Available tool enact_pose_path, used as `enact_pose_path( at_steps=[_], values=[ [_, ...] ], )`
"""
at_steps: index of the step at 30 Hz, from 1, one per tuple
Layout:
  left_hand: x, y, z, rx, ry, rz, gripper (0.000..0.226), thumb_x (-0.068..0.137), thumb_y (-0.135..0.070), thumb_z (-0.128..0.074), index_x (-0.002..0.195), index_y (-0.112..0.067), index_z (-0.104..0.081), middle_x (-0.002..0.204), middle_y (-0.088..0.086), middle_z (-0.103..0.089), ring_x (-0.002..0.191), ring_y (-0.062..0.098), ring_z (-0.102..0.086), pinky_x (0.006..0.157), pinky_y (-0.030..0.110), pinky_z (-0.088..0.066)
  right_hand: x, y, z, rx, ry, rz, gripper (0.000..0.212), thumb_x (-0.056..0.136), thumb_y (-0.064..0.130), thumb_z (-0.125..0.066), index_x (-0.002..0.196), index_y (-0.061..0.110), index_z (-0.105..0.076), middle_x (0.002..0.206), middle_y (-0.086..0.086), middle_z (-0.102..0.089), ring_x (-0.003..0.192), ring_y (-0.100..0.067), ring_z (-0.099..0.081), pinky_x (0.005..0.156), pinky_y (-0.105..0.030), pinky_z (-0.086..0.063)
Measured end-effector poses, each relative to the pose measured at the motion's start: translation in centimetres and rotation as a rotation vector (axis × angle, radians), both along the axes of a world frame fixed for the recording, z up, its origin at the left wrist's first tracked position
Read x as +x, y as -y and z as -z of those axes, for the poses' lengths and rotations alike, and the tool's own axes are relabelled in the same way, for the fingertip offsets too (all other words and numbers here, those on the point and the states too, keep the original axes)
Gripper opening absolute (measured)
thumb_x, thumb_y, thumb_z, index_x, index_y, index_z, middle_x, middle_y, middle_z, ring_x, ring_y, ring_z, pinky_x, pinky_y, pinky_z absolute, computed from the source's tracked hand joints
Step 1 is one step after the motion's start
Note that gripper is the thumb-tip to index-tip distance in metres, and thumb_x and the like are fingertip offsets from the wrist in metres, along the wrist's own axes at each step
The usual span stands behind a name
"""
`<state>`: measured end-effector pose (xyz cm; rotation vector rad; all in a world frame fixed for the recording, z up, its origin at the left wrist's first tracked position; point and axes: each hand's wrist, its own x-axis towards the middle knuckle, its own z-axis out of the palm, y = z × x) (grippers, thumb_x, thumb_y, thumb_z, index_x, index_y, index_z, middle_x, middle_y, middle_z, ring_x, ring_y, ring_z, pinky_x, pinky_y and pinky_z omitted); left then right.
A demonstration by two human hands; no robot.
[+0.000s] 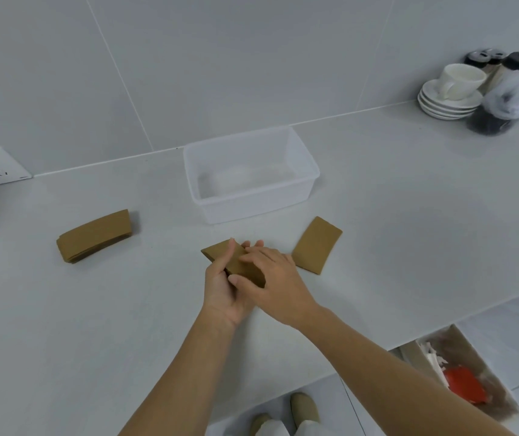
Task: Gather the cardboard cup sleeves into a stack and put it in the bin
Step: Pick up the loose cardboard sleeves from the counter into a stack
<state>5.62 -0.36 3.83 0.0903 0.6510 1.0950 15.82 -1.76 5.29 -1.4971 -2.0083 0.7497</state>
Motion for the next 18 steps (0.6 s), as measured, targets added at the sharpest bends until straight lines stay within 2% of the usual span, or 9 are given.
enact_pose_path(
  at_steps=[3,5,7,11,14,18],
  values=[
    [0.4,-0.2,0.1,-0.045,0.0,-0.006,0.032,0.066,-0.033,-0.074,0.087,-0.011,-0.062,0.094,0.006,-0.067,0.093,0.025,-0.064,0.087,0.04,-0.052,1.0,-0.3,-0.2,-0.009,-0.013,0.006,0.033,0.085,0.041,-0.056,0.101,0.014,-0.066,0.118,-0.001,-0.064,0.114,-0.015,-0.051,0.098,-0.032,-0.033],
    [0.5,-0.4,0.0,-0.069,-0.023,-0.038,0.033,0.061,-0.03,-0.077,0.085,-0.012,-0.063,0.087,0.005,-0.069,0.082,0.024,-0.067,0.081,0.039,-0.055,1.7,-0.5,-0.4,0.025,-0.068,0.132,0.029,0.087,0.036,-0.056,0.095,0.011,-0.066,0.102,-0.003,-0.068,0.097,-0.016,-0.057,0.088,-0.033,-0.042],
    [0.5,-0.6,0.0,-0.093,-0.03,-0.082,0.034,0.059,-0.028,-0.078,0.085,-0.011,-0.064,0.085,0.006,-0.068,0.078,0.023,-0.067,0.083,0.04,-0.055,2.6,-0.9,-0.2,0.053,-0.049,0.298,0.03,0.089,0.035,-0.053,0.099,0.009,-0.065,0.1,-0.005,-0.067,0.092,-0.017,-0.058,0.082,-0.029,-0.044],
    [0.6,-0.9,0.0,-0.122,-0.063,-0.116,0.034,0.06,-0.026,-0.077,0.087,-0.009,-0.065,0.085,0.007,-0.066,0.079,0.023,-0.066,0.087,0.042,-0.051,4.7,-2.3,1.1,0.0,0.214,0.529,0.053,0.087,0.052,-0.045,0.114,0.007,-0.054,0.112,-0.01,-0.06,0.102,-0.027,-0.054,0.087,-0.035,-0.038],
    [0.7,-0.9,0.2,-0.131,-0.072,-0.121,0.031,0.062,-0.026,-0.076,0.086,-0.009,-0.064,0.084,0.007,-0.066,0.075,0.022,-0.067,0.082,0.04,-0.052,5.7,-3.1,2.4,-0.109,0.422,0.609,0.072,0.08,0.068,-0.036,0.117,0.007,-0.045,0.115,-0.014,-0.054,0.1,-0.031,-0.051,0.083,-0.039,-0.037],
    [0.8,-0.8,0.5,-0.132,-0.094,-0.112,0.033,0.062,-0.027,-0.075,0.087,-0.01,-0.063,0.084,0.007,-0.065,0.074,0.022,-0.066,0.08,0.039,-0.053,6.0,-3.5,4.0,-0.171,0.567,0.677,0.086,0.074,0.077,-0.031,0.127,0.009,-0.033,0.115,-0.015,-0.051,0.097,-0.032,-0.047,0.078,-0.041,-0.033]
  ],
)
